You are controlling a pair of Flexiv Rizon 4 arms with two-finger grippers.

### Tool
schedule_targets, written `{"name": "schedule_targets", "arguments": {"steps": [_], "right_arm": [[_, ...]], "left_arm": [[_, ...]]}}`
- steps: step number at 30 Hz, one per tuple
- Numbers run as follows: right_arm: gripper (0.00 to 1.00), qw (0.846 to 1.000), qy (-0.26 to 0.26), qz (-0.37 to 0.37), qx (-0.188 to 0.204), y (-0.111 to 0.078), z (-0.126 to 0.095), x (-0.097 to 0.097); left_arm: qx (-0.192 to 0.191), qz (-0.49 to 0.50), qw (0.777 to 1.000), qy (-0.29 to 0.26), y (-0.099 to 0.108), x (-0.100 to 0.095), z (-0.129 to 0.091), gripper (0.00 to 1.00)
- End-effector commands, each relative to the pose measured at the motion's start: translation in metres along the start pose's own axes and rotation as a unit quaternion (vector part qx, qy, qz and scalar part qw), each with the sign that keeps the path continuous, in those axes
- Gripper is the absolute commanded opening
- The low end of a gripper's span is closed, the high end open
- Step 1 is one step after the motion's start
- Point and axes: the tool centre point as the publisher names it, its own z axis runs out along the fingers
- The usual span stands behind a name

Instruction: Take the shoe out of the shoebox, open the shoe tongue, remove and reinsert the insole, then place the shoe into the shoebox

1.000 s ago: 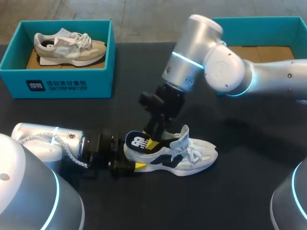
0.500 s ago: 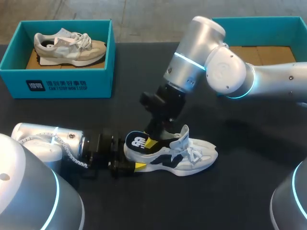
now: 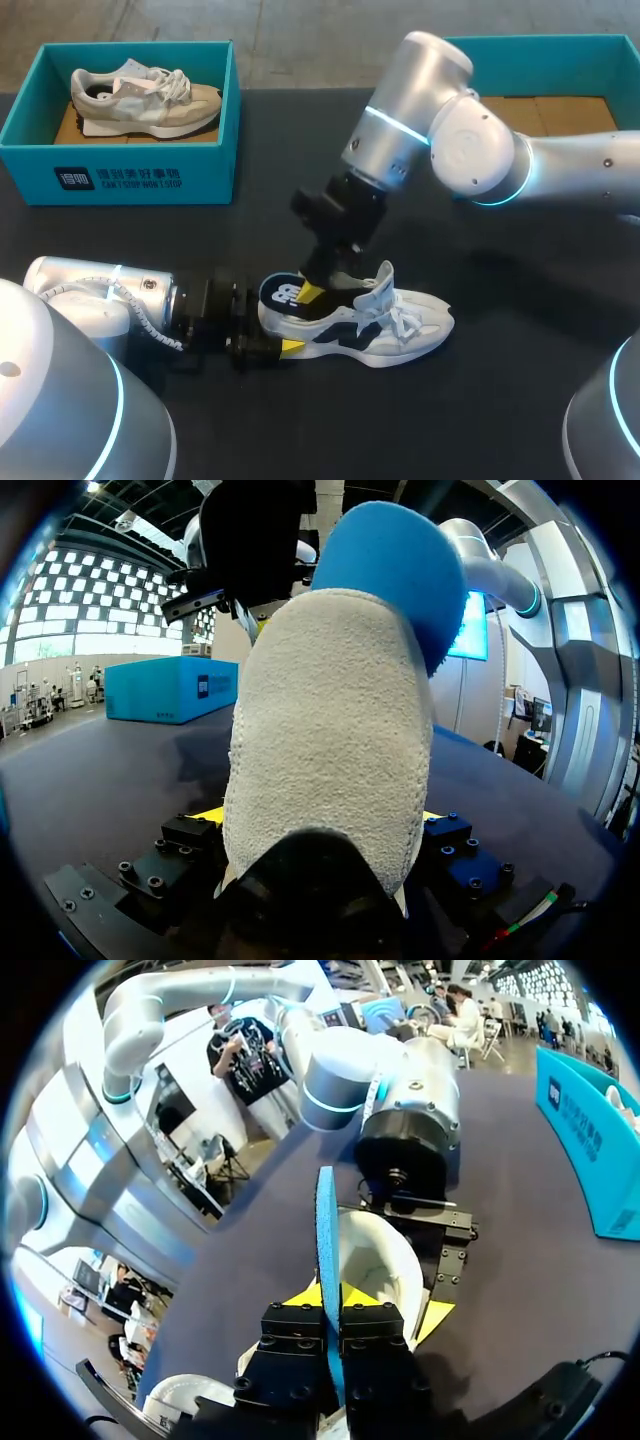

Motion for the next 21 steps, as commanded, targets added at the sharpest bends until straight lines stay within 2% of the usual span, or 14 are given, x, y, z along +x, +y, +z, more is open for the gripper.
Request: {"name": "schedule_targets", "arguments": {"steps": [1,21], "right_arm": [[0.0,1.0,-0.011,-0.007,-0.006,0.003,-0.004,0.005],[0.0,0.996,-0.055,-0.063,-0.021,0.042,-0.03,0.009]], "left_arm": [[-0.001,0.0,1.0,0.001,0.0,-0.002,0.0,0.0],[-0.001,0.0,1.0,0.001,0.0,-0.002,0.0,0.0]]}}
